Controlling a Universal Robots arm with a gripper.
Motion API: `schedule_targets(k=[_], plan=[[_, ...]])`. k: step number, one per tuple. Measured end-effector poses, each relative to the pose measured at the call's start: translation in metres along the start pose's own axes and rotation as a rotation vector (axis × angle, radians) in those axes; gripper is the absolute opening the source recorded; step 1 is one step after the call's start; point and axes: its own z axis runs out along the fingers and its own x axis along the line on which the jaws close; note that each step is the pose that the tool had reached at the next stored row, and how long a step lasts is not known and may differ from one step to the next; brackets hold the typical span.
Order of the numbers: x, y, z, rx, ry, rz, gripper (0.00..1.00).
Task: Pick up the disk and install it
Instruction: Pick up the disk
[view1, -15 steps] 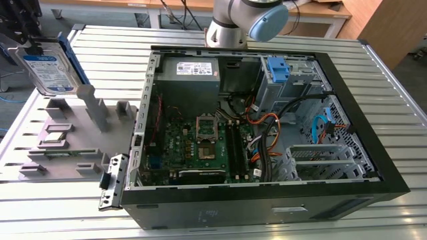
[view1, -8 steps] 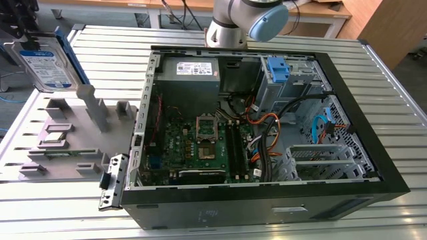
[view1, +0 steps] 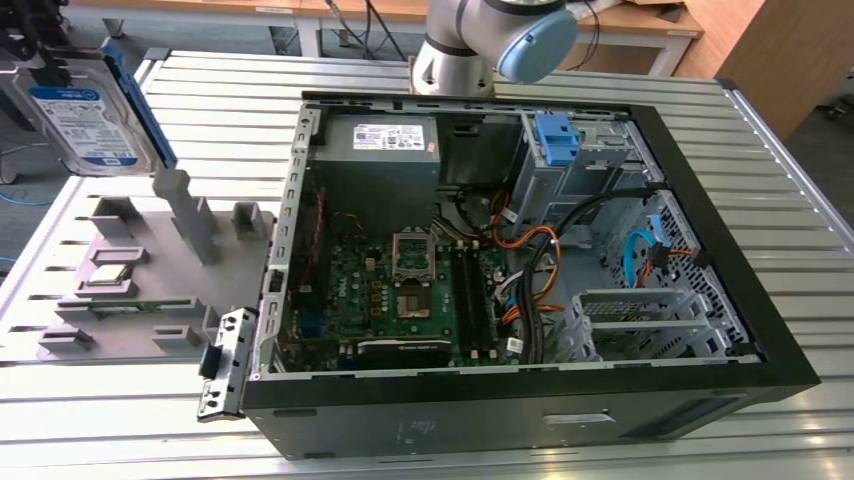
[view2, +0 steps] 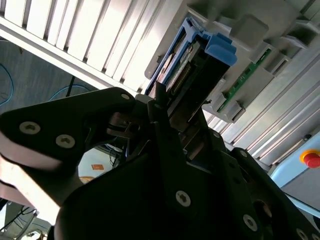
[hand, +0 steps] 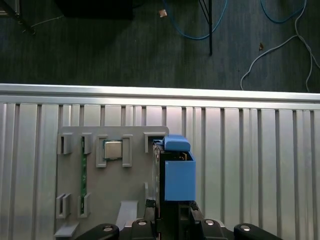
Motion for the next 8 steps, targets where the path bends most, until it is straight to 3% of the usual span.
schedule_targets(k=[8], plan=[[-0.0013, 0.0006, -0.0144, -0.0001, 0.0000, 0.000, 0.35]])
